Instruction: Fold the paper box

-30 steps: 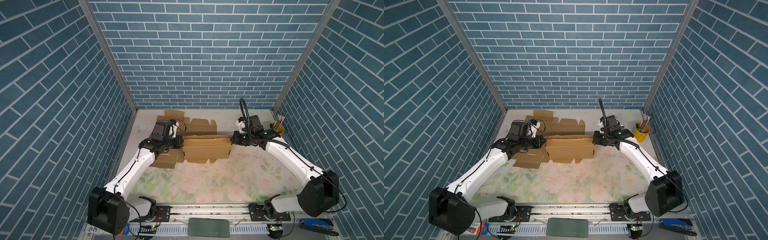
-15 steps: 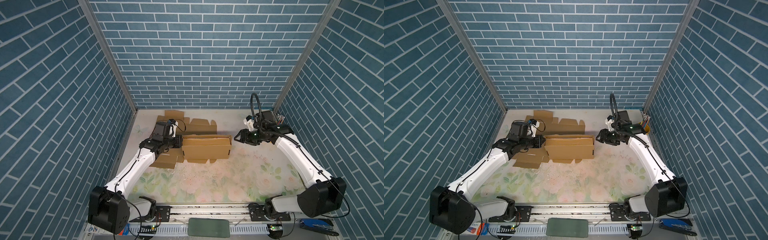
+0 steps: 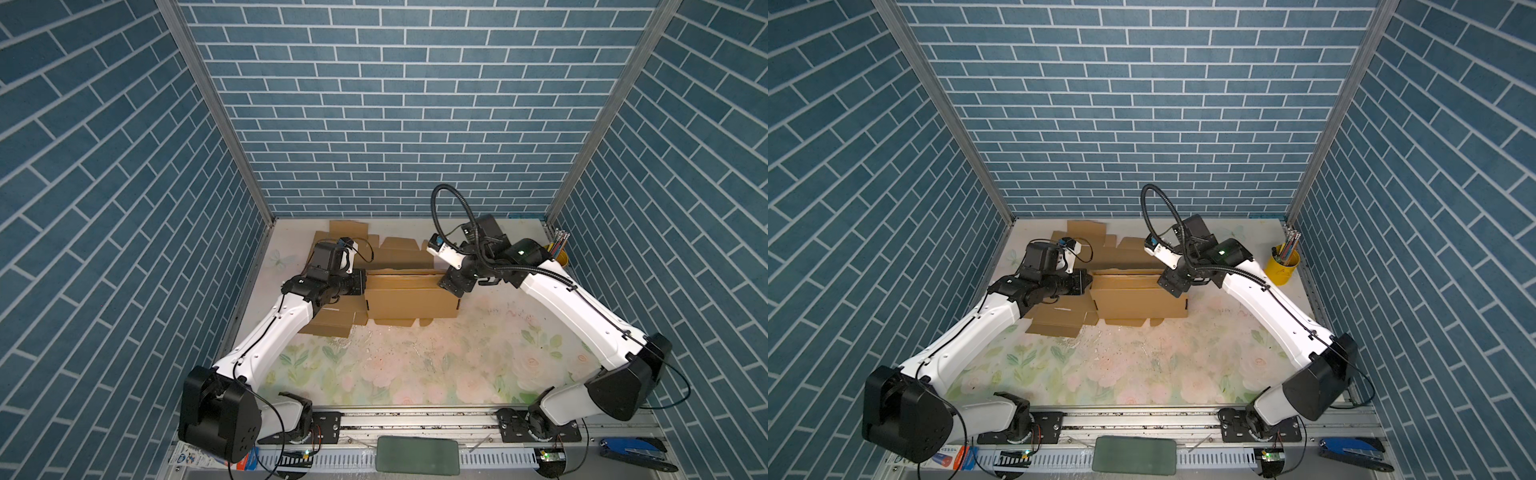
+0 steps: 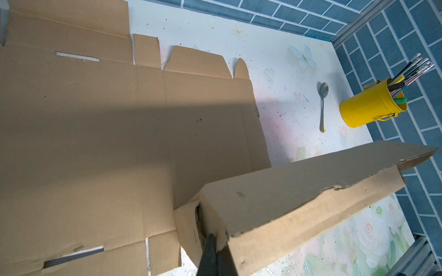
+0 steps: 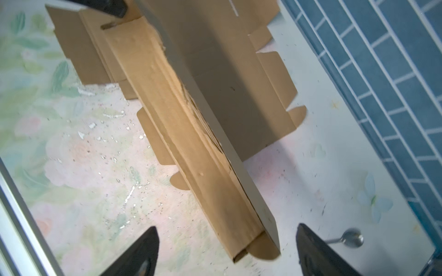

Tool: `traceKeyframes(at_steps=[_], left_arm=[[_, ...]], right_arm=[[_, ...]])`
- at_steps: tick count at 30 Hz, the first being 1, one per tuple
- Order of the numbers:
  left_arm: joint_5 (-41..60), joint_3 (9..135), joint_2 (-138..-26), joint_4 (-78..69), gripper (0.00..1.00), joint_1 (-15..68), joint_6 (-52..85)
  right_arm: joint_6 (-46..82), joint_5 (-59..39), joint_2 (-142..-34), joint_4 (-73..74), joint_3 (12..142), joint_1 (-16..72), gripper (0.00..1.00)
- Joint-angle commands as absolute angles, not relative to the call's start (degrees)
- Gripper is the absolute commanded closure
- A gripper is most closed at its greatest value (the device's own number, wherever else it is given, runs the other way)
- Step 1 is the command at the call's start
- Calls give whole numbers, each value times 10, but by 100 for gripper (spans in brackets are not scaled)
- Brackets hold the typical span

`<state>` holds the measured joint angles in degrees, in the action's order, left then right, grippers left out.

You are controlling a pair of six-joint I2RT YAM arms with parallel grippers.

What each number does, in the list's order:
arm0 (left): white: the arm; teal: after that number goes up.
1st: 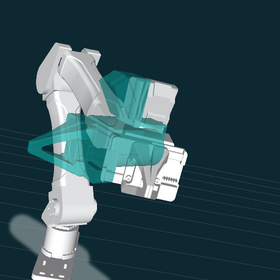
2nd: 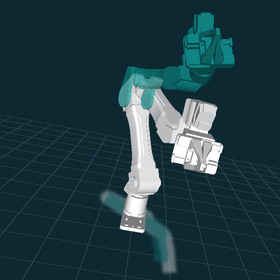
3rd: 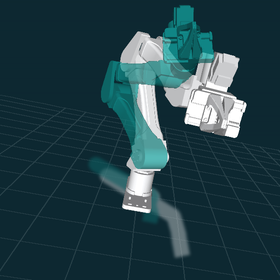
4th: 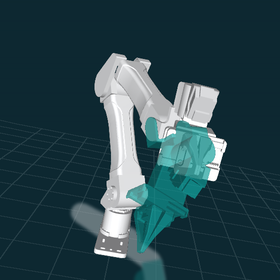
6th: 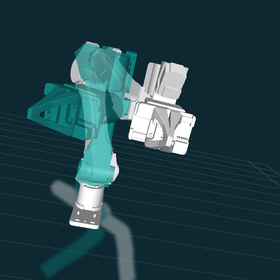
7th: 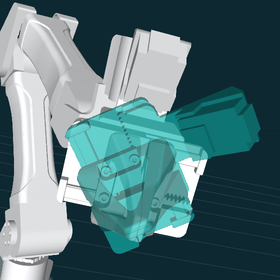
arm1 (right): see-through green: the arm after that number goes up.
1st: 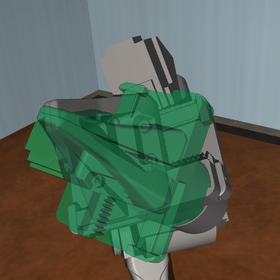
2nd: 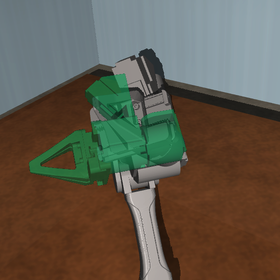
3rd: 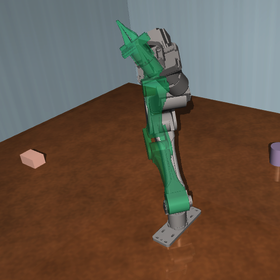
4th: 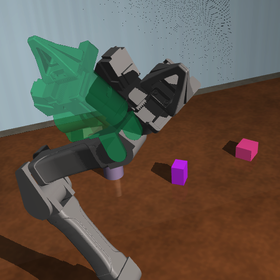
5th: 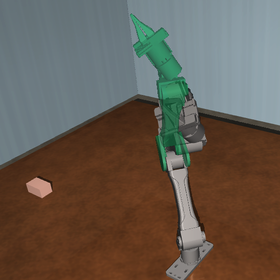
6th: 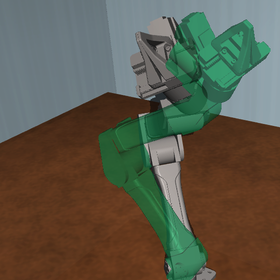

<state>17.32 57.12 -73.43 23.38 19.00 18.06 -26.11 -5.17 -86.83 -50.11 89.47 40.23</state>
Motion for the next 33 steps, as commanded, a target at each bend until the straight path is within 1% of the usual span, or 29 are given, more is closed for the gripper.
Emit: traceKeyframes(at_steps=[1, 9, 12, 17, 23, 25, 28, 31, 33], left_arm=[[166, 564, -753, 299, 100, 198, 172], [164, 569, -757, 307, 100, 199, 162], [163, 574, -759, 310, 100, 199, 159], [164, 577, -762, 313, 100, 199, 155], [165, 577, -764, 309, 100, 199, 155], [166, 577, -766, 308, 100, 200, 155], [168, 577, -767, 307, 100, 200, 155], [171, 578, -766, 308, 100, 200, 154], [176, 579, -765, 308, 100, 200, 154]], right_arm=[[-378, -64, -895, -503, 924, 424, 6], [-412, -54, -938, -436, 899, 442, 6], [-435, -15, -946, -400, 880, 453, 7], [-462, 19, -950, -347, 849, 465, 10], [-465, 1, -961, -357, 850, 469, 9], [-462, 8, -971, -355, 851, 470, 9], [-468, 28, -979, -341, 837, 473, 14], [-483, 60, -972, -307, 802, 484, 21], [-483, 71, -961, -282, 777, 488, 29]])
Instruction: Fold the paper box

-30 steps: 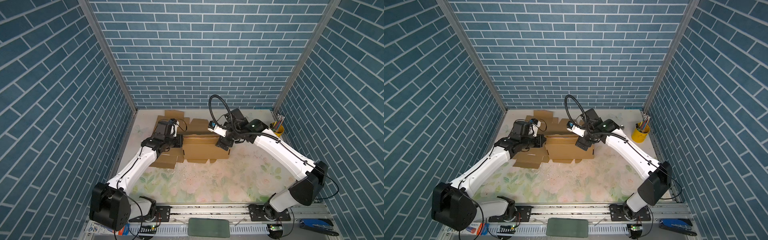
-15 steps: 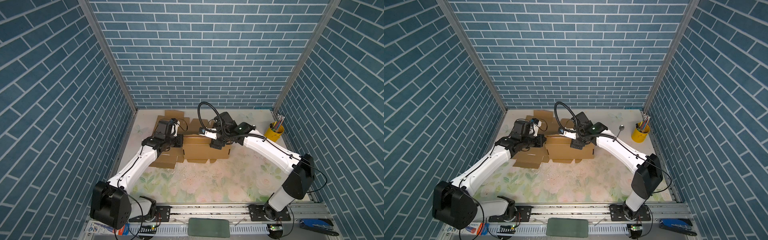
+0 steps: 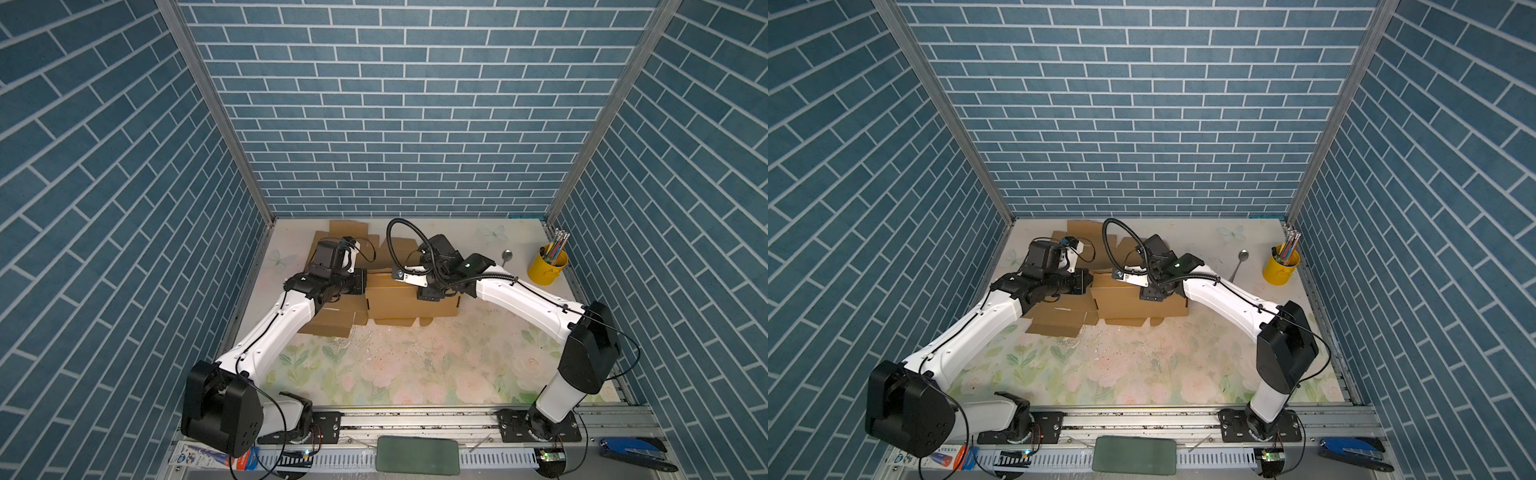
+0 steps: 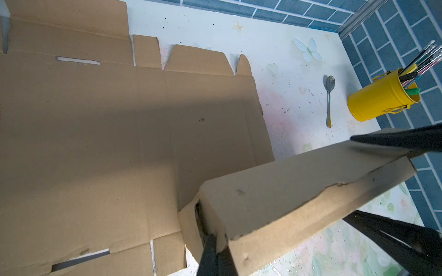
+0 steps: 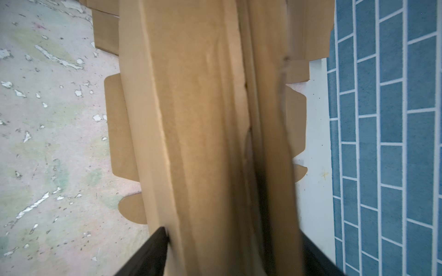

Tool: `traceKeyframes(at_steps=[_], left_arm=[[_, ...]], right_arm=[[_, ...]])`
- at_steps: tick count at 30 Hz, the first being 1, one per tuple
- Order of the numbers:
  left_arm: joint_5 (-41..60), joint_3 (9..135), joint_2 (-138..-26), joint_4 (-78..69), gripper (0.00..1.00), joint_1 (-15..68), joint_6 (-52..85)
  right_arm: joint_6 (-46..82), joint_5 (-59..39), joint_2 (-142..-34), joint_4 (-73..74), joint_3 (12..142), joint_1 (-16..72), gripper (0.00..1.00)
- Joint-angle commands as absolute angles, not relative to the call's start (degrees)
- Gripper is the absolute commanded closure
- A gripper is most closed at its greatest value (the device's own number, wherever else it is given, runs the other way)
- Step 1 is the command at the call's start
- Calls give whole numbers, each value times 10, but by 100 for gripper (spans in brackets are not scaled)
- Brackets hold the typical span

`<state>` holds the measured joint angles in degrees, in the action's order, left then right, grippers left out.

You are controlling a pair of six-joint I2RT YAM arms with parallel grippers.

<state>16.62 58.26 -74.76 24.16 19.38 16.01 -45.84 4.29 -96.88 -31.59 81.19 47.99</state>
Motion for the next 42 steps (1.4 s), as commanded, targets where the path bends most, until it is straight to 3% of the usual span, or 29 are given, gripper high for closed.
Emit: traceKeyframes(at_steps=[1, 7, 10, 21, 34, 42], left_arm=[[181, 580, -764, 307, 100, 200, 154], [215, 585, -758, 298, 94, 200, 162], [224, 601, -747, 312, 86, 198, 159], [300, 658, -720, 272, 54, 142, 231], [246, 640, -826, 276, 40, 149, 175], [256, 589, -843, 242, 46, 149, 181]], right_arm=[[-483, 71, -958, -276, 771, 489, 32], [-475, 80, -961, -257, 746, 496, 45], [-471, 85, -962, -252, 740, 497, 49], [-446, 95, -954, -230, 717, 498, 49], [-411, 92, -955, -227, 712, 498, 49], [-311, 14, -941, -279, 768, 478, 32]])
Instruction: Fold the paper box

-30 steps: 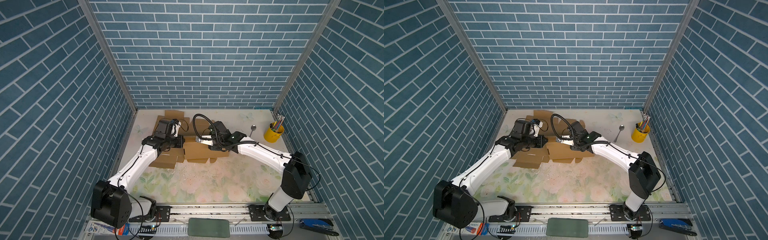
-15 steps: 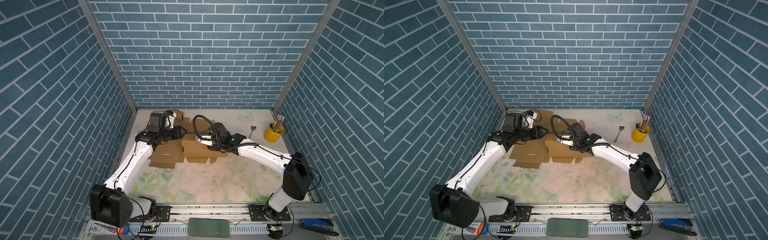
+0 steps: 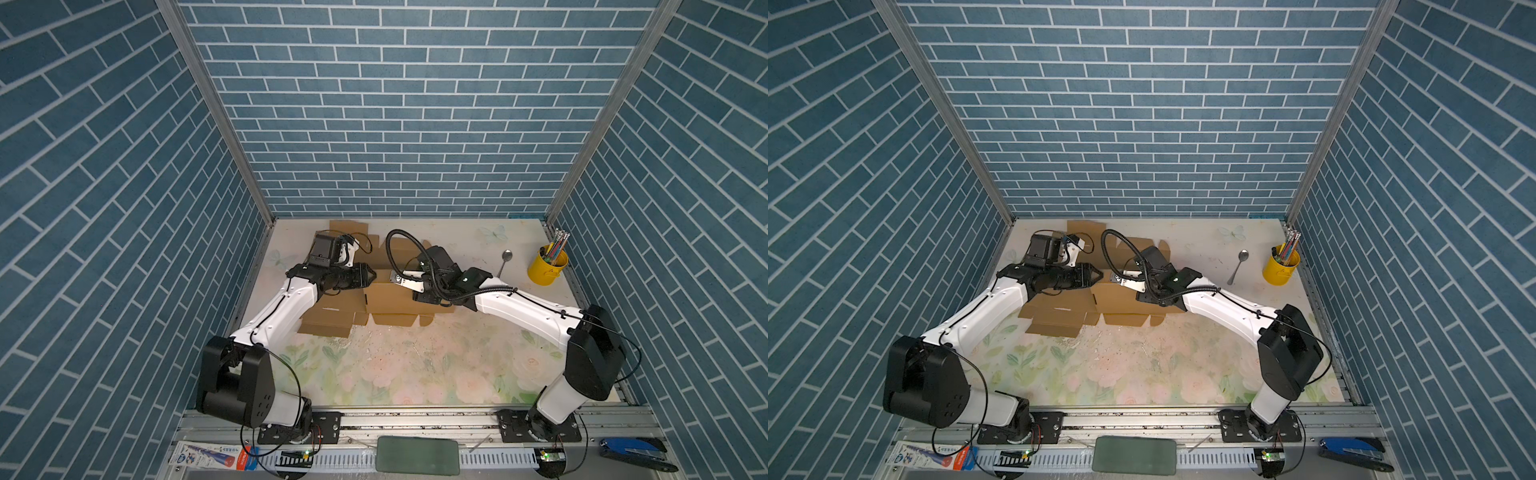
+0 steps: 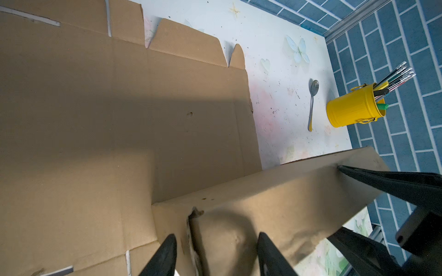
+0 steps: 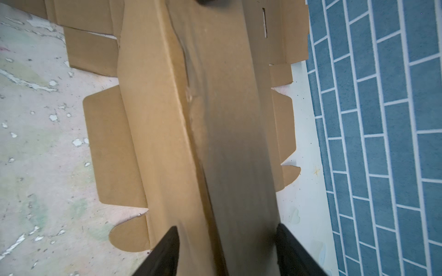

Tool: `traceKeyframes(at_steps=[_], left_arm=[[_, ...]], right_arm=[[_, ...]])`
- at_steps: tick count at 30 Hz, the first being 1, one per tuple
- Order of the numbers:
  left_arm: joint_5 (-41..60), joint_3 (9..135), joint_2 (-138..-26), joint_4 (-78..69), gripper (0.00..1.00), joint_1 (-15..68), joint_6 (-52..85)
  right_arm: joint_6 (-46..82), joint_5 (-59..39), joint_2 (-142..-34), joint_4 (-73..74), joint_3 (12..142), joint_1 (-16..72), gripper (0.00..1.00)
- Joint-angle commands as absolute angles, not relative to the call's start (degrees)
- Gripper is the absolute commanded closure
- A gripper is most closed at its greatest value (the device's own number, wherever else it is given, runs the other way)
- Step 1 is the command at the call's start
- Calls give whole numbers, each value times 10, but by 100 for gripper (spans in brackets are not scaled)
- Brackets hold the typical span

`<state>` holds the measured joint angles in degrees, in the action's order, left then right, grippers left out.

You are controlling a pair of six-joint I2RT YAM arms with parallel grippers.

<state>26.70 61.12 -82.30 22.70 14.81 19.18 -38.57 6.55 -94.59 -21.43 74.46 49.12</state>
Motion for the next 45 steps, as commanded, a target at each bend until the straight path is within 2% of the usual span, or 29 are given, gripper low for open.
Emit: traceKeyframes(at_steps=[1, 4, 7, 12, 17, 28, 33, 35, 45], left_arm=[[256, 588, -844, 239, 46, 149, 181], [256, 584, -852, 235, 46, 149, 180], [258, 576, -853, 230, 46, 149, 182], [258, 573, -850, 227, 47, 149, 179], [258, 574, -842, 230, 47, 149, 179], [264, 570, -840, 223, 49, 149, 180], [257, 537, -840, 225, 57, 149, 162], [261, 529, -844, 225, 59, 149, 162], [267, 539, -826, 222, 60, 149, 171]], right_arm=[[-290, -6, -932, -284, 774, 471, 30], [-210, -77, -885, -279, 773, 438, 22], [-84, -107, -832, -258, 747, 383, 20], [158, -108, -813, -365, 760, 274, 30], [286, -242, -845, -444, 780, 206, 37], [312, -303, -897, -430, 785, 205, 43], [266, -236, -933, -491, 762, 204, 60], [263, -230, -938, -495, 766, 205, 63], [297, -322, -919, -430, 794, 205, 54]])
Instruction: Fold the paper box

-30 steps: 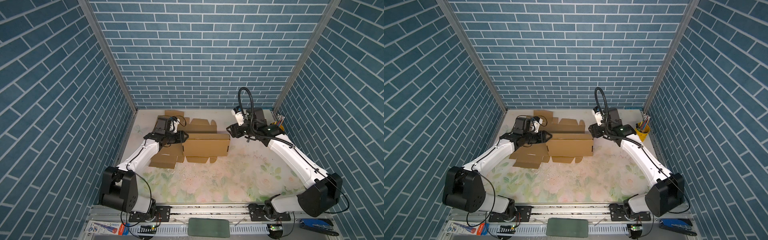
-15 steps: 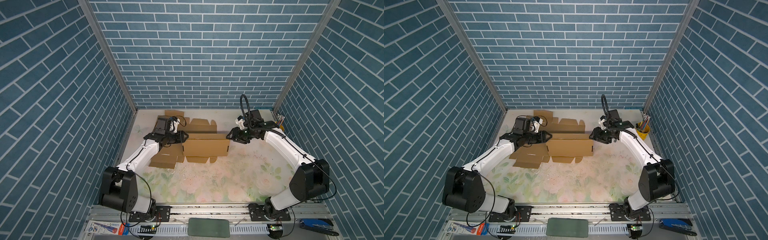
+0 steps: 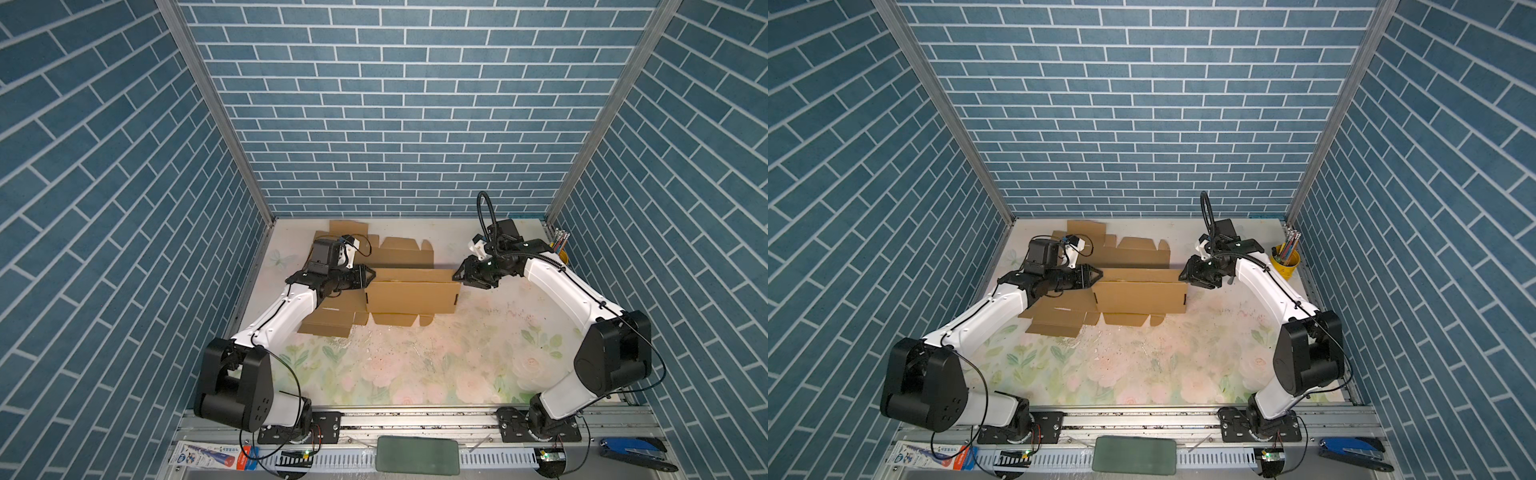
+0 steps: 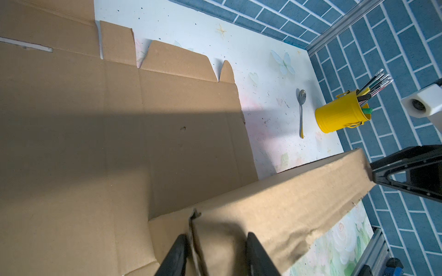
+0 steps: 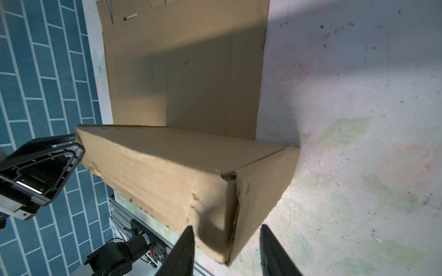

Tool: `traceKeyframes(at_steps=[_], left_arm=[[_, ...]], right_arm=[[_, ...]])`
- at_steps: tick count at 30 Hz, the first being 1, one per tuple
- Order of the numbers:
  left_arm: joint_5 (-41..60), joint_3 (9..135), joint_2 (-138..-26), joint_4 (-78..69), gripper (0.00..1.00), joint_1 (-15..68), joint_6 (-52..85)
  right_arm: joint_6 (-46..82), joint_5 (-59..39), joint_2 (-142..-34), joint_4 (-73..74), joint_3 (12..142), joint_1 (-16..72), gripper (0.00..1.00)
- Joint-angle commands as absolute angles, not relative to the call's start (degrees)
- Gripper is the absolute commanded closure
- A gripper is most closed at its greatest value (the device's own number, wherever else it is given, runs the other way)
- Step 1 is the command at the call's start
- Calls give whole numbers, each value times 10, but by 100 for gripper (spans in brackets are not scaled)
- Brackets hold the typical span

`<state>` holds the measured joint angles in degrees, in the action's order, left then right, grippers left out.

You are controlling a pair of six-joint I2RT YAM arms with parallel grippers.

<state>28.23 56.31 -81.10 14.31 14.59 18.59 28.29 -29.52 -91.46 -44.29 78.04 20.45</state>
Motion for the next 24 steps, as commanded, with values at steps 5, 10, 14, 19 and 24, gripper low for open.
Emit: traceKeyframes(at_steps=[5, 10, 14, 19, 24], left_arm=[[262, 506, -823, 214, 61, 149, 170], [264, 502, -814, 212, 62, 149, 172], [262, 507, -806, 217, 62, 149, 169], [265, 495, -795, 207, 60, 152, 175], [264, 482, -780, 207, 59, 155, 176]], right_arm=[[253, -228, -944, -482, 756, 203, 66], [194, -172, -940, -521, 822, 209, 55], [57, -120, -925, -540, 903, 262, 30], [-140, -59, -969, -563, 939, 383, 10], [-238, 21, -1048, -561, 1018, 442, 7]])
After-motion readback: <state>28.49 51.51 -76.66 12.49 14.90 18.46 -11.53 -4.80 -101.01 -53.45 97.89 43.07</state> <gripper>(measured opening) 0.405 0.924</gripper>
